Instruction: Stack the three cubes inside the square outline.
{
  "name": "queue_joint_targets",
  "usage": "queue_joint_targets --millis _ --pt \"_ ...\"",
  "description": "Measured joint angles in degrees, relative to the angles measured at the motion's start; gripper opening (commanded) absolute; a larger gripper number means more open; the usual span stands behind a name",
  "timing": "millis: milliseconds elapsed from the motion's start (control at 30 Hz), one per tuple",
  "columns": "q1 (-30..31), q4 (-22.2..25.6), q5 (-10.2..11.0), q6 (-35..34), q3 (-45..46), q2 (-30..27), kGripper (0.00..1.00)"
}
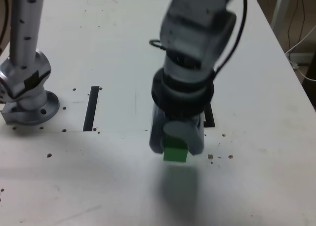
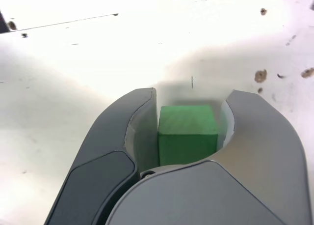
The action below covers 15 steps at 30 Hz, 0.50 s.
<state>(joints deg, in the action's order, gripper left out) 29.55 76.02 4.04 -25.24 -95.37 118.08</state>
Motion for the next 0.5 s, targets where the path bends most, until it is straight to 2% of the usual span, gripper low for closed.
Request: queue_joint_targets --millis 200,500 --pt "-3.6 2.9 2.9 3.1 -1.6 -4.2 0.06" --pt "-15.9 6.0 4.5 12.0 -4.2 -9.3 0.06"
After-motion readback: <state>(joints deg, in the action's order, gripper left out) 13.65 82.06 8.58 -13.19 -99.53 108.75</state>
